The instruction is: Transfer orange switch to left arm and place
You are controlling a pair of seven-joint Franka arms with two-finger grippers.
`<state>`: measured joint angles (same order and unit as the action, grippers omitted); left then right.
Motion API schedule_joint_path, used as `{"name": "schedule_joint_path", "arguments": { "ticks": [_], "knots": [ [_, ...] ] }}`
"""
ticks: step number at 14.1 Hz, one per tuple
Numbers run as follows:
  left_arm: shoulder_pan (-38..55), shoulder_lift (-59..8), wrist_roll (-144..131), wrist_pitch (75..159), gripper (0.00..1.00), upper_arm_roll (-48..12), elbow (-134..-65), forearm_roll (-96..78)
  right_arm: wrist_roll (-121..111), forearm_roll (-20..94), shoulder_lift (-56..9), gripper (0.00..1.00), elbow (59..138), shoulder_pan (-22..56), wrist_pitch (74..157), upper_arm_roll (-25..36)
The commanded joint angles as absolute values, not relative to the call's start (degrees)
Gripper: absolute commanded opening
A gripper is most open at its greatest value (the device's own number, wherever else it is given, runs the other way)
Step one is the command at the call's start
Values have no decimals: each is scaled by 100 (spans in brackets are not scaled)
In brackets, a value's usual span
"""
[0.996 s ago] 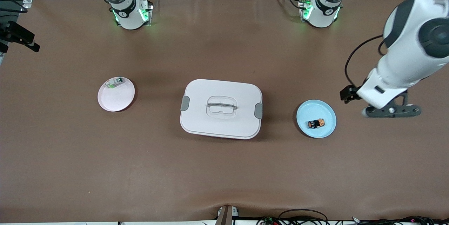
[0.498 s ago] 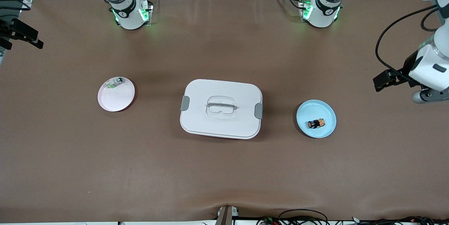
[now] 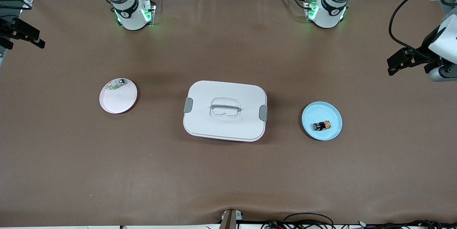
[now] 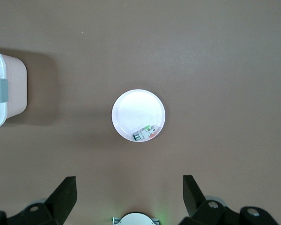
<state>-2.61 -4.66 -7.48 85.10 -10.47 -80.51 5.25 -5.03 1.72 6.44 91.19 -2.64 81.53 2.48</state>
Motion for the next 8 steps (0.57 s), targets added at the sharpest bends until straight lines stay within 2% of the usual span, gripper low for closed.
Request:
{"name": "schedule_joint_path", "arguments": {
  "ticks": [1, 5, 8],
  "knots": [
    [35, 122, -633, 8639, 100, -695, -8787, 239, -492, 97, 615, 100, 9000, -281, 8051, 211],
    [167, 500, -668, 8727, 100, -606, -9271, 26, -492, 105, 615, 100, 9000, -281, 8016, 211],
    [123, 492, -642, 8710, 100, -615, -9255, 0, -492, 105, 615, 100, 9000, -272, 8016, 211]
  ]
}}
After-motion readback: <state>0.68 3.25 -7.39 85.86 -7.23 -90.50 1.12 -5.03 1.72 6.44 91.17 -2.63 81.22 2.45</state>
